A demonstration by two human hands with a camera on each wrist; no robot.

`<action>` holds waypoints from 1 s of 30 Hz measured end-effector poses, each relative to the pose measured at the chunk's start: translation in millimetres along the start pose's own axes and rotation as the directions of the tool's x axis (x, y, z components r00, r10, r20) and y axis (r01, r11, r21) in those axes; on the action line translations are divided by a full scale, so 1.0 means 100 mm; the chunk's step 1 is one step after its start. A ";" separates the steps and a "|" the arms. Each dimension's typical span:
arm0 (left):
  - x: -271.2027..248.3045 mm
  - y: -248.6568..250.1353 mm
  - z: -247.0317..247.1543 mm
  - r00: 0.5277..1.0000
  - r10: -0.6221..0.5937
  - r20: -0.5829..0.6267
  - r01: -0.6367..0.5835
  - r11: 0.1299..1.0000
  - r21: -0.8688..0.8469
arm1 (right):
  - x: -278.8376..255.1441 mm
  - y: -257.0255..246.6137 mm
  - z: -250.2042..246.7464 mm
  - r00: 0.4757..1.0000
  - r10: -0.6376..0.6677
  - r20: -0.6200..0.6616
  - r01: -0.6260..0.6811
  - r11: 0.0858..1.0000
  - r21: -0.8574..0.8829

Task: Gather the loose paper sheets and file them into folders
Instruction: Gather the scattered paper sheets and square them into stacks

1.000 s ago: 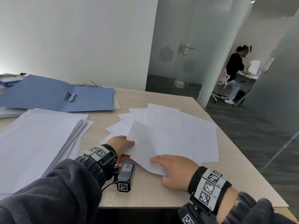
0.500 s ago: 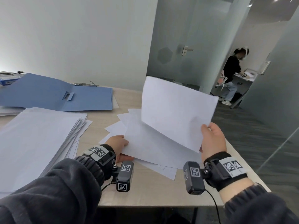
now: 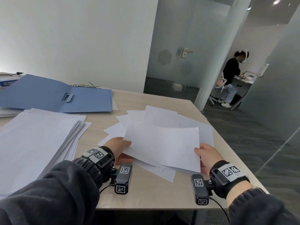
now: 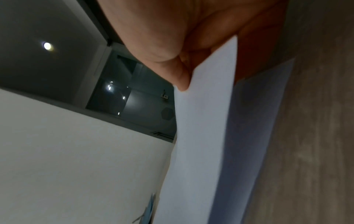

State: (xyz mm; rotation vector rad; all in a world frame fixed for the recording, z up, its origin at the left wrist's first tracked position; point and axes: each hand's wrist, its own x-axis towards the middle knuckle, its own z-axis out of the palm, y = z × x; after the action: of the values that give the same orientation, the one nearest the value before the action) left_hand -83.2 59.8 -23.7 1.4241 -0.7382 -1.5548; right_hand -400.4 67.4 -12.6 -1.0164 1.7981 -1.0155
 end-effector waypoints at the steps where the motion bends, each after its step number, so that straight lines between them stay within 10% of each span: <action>1: 0.02 -0.01 -0.01 1.000 0.007 -0.004 -0.007 1.000 0.030 | 0.03 0.01 0.00 1.000 -0.028 0.011 0.029 0.997 -0.066; 6: -0.02 0.03 -0.02 0.999 0.035 -0.011 -0.035 0.999 0.030 | -0.11 -0.11 -0.01 0.936 -0.347 0.051 0.342 0.870 -0.356; 10: -0.03 0.12 -0.04 0.996 0.072 -0.060 -0.074 0.997 -0.021 | -0.33 -0.24 0.04 0.802 -0.373 0.467 0.597 0.534 -0.599; 13: -0.03 0.21 -0.09 0.993 0.086 -0.080 -0.089 0.995 -0.042 | -0.30 -0.23 0.06 0.779 -0.410 0.474 0.613 0.341 -0.713; 22: 0.01 0.36 -0.18 0.994 0.104 0.014 -0.102 0.988 -0.118 | 0.06 -0.30 -0.14 0.905 -0.420 0.061 0.361 0.686 -0.631; 30: 0.09 0.38 -0.15 0.942 0.335 0.011 -0.323 0.899 0.297 | 0.15 -0.62 -0.18 0.893 -0.265 -0.364 0.282 0.959 -0.008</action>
State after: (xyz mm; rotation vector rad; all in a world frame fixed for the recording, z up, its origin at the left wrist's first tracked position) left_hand -59.9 36.8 2.6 1.4463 -1.1612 -1.1838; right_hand -406.7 36.8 46.0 -1.1332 1.9461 -1.4935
